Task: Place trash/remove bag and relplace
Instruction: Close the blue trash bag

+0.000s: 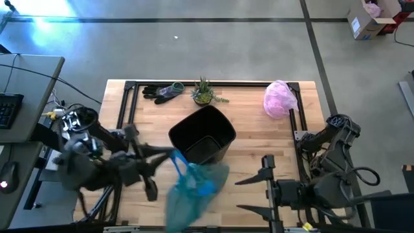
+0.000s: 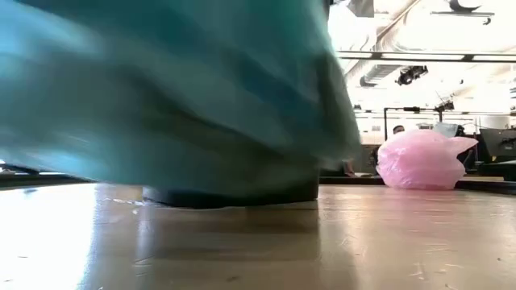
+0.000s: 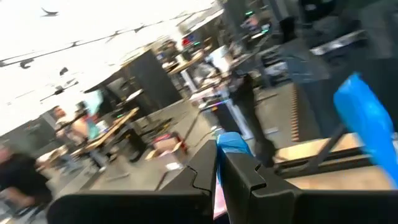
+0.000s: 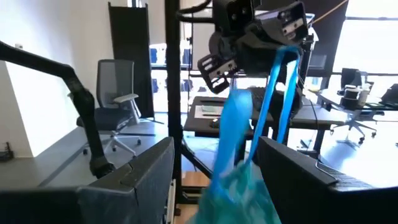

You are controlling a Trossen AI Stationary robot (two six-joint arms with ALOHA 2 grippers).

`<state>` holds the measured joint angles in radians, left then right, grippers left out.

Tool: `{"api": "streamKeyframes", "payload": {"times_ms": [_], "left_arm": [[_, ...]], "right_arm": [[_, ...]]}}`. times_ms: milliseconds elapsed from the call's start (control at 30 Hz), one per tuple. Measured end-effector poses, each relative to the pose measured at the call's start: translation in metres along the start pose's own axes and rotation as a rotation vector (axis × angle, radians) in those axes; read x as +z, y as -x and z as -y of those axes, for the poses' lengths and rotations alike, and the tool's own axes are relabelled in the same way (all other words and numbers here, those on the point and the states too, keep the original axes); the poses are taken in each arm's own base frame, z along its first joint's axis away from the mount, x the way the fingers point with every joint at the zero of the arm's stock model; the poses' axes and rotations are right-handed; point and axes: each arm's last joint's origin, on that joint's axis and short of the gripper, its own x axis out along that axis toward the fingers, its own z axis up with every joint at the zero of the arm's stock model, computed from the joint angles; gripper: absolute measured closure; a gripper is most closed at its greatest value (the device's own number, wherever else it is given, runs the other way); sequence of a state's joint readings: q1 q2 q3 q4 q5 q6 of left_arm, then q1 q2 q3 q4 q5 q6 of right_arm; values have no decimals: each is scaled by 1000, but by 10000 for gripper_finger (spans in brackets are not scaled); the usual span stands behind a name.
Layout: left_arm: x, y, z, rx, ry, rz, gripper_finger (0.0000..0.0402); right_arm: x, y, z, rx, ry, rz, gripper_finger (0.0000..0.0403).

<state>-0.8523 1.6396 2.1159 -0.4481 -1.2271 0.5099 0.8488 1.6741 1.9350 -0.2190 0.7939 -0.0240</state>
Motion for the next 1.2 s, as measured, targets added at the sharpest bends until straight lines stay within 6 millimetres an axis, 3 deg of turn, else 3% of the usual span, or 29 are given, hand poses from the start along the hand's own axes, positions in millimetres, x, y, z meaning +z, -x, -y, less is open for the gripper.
{"api": "streamKeyframes", "payload": {"times_ms": [333,633,767,933,1200], "left_arm": [[3,44,-27,179,-44,-109,401],[-1,53,-26,152,-98,-100,401],[-21,51,-7,112,-153,-94,377],[-46,49,6,-77,-47,-122,315],[-101,48,16,-254,85,-481,245]], "right_arm": [[0,-10,11,-25,2,-1,183],[-2,-11,12,-28,-8,-16,183],[-4,-9,11,-24,-14,-37,183],[-8,-9,11,-26,-14,-64,183],[-12,-8,12,-31,-21,-105,183]]}}
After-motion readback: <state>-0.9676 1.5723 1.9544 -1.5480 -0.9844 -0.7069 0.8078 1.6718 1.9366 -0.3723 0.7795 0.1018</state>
